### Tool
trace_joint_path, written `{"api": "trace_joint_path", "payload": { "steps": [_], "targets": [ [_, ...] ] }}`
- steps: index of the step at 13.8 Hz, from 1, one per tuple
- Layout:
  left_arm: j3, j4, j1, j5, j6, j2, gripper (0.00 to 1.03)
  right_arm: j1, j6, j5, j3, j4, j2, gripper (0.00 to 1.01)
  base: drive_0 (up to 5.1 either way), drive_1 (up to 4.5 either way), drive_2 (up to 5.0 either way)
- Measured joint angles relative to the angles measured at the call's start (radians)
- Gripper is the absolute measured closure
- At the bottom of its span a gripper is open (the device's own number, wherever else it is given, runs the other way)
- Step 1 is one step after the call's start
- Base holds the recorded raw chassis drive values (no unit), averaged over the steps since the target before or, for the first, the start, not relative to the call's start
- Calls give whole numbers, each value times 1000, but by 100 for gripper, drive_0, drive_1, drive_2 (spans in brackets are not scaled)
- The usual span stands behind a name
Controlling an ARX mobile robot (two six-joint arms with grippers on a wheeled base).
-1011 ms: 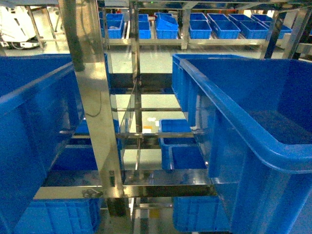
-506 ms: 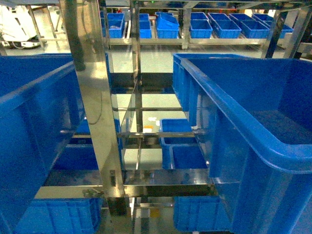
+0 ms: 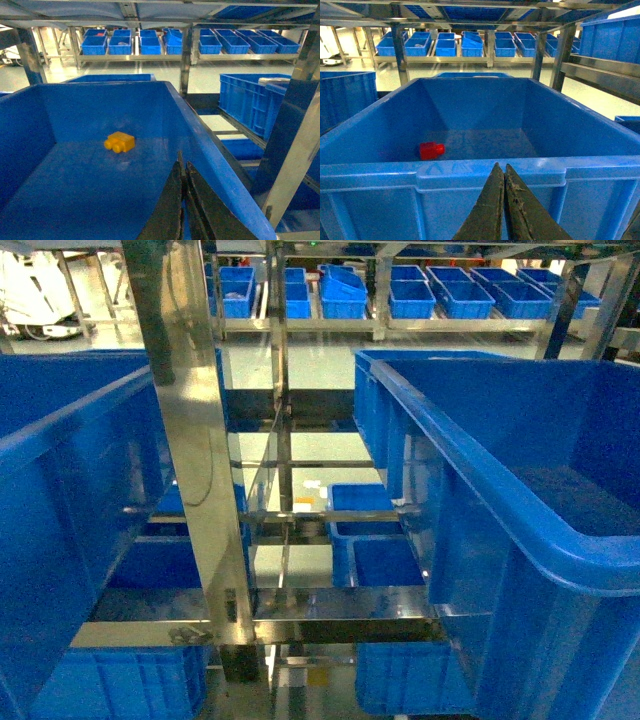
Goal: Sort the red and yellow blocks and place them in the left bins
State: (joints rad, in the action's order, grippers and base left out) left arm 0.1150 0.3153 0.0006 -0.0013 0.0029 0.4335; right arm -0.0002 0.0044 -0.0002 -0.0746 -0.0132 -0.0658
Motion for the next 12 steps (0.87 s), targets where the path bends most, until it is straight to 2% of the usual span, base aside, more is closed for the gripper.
{"api": "trace_joint_path", "payload": {
  "steps": [6,10,12],
  "targets": [
    [-100,-103,0,0,0,-214,101,0,-2,0,61,9,60,99,0,0,0],
    [-100,-144,0,0,0,-264,101,0,-2,0,61,8,60,99,0,0,0],
    [-100,-314,0,3,0,-380,101,0,-2,0,61,8,60,99,0,0,0]
  ]
}}
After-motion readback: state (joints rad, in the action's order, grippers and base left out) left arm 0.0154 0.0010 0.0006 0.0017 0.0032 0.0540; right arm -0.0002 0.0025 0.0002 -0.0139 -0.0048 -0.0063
